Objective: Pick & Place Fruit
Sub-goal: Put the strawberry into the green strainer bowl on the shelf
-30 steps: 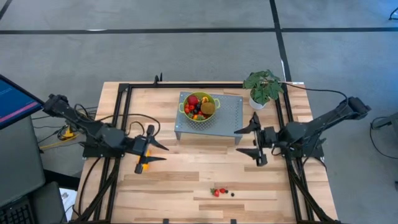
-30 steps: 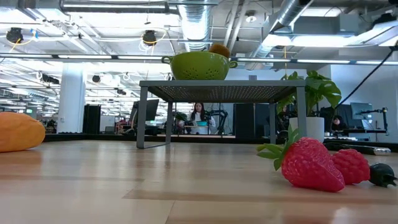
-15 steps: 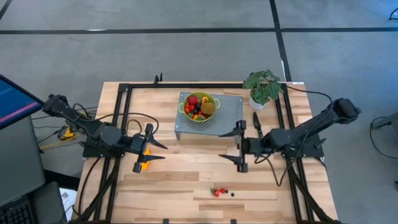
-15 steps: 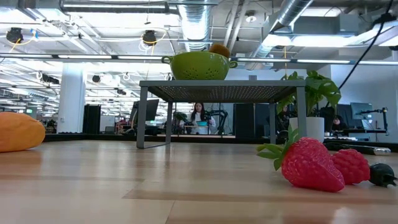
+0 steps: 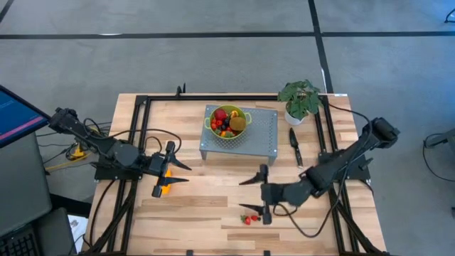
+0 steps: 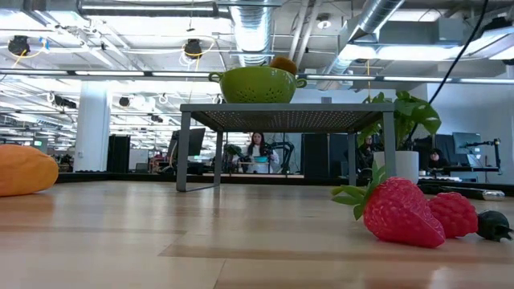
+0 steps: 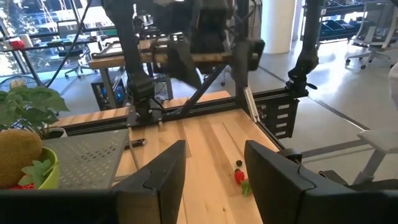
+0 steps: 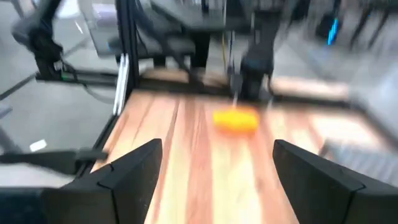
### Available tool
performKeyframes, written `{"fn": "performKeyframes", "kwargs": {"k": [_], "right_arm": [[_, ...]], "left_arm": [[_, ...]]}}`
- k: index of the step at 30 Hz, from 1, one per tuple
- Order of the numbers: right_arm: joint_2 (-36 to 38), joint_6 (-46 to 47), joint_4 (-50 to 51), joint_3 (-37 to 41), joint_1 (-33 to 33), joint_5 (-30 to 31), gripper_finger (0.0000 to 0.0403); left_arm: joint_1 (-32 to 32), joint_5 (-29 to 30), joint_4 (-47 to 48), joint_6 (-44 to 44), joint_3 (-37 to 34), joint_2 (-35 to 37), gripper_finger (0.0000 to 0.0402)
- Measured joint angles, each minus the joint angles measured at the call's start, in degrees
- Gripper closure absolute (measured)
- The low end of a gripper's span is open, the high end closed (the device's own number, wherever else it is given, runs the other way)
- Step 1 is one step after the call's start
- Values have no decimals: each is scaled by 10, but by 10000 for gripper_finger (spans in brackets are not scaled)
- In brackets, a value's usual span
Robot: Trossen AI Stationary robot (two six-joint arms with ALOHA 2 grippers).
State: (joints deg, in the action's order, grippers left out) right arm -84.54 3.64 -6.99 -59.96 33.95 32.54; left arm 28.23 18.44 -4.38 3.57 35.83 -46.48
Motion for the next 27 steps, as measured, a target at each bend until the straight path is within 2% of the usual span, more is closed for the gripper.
{"fn": "performKeyframes", "kwargs": {"k": [5,10,22,27], "right_arm": [[-28,186,119,-20,26,6,101],[-62,305,184,-20,49,5,101],[-168,410,185,-20,70,-1,101],[-190,444,181,-20,85,4,101]], "left_arm": [[0,0,0,0,0,0,244],[0,-2,0,0,0,0,244],[0,-2,-5,0,0,0,244],[0,-1,-5,0,0,0,244]]}}
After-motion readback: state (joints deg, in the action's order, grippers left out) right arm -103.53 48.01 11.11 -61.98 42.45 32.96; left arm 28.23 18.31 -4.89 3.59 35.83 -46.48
